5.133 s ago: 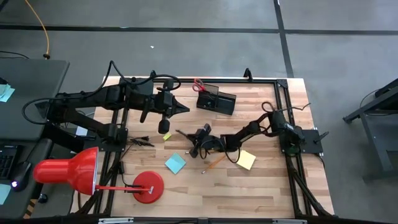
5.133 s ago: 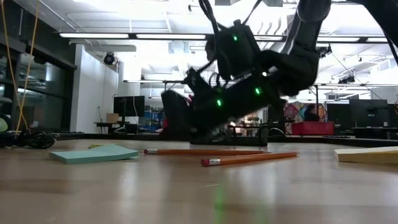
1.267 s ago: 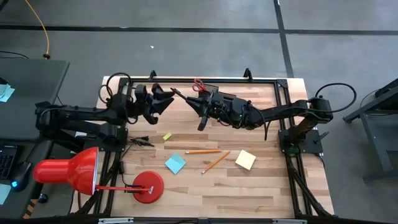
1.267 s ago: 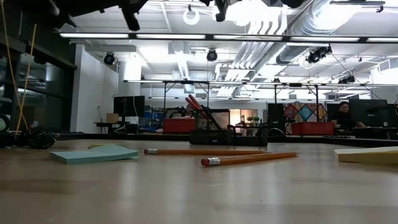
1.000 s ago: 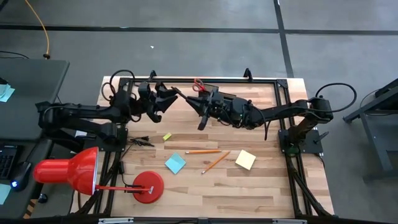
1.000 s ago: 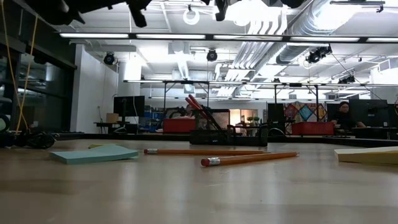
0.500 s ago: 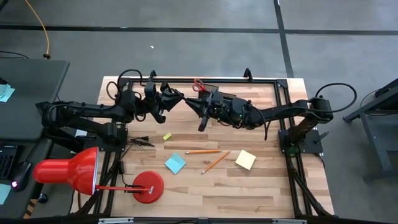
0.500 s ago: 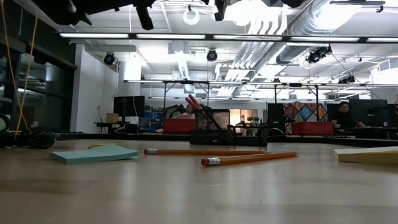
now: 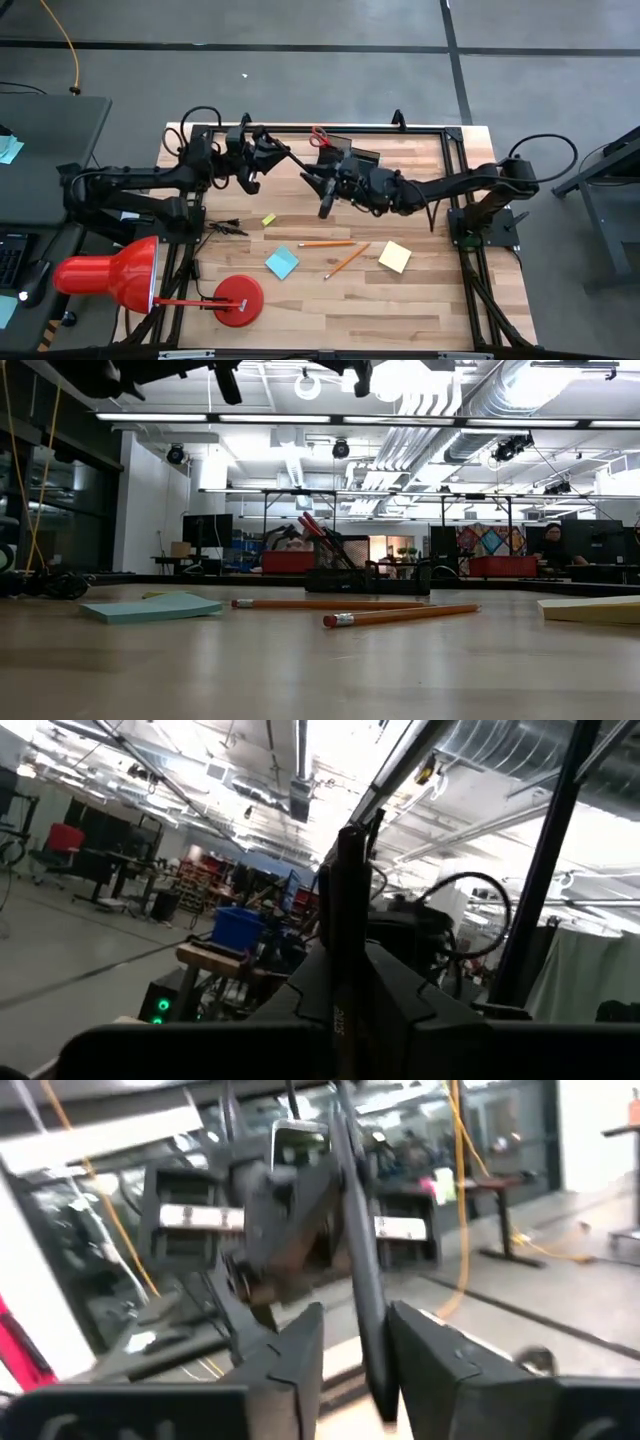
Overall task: Pick and place office supplies into organizer
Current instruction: Put the black pen in the black desk organizer
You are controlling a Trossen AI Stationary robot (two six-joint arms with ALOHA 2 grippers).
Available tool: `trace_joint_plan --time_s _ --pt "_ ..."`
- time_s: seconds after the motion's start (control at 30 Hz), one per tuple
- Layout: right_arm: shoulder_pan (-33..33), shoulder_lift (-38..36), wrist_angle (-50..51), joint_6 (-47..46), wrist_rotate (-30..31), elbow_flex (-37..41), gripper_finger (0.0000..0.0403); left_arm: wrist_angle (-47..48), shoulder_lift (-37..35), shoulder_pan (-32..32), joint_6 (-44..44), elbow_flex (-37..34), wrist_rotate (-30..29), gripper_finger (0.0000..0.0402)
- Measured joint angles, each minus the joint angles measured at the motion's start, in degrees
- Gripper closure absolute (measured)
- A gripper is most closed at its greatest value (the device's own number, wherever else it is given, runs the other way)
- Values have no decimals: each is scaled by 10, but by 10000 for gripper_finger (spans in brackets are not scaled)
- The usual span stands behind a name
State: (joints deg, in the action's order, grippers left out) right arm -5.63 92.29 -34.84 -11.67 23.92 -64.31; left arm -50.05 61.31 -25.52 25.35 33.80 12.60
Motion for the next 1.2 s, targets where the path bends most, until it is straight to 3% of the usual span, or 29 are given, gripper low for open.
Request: trace_joint_plan --time_s 0.17,0.27,0.63,0.83,1.2 --pt "-32 -14 67 -2 67 1 267 20 -4 -34 -5 1 37 383" --pt "-56 -23 108 -6 77 1 253 38 -3 -49 -21 1 15 384" --pt "-124 -43 365 -172 115 1 248 76 25 -133 -47 1 15 384" --pt "-144 -43 507 -262 120 1 258 74 123 -140 -60 34 15 384" --pt "-178 -47 632 -349 129 1 254 101 354 -139 -97 233 9 378"
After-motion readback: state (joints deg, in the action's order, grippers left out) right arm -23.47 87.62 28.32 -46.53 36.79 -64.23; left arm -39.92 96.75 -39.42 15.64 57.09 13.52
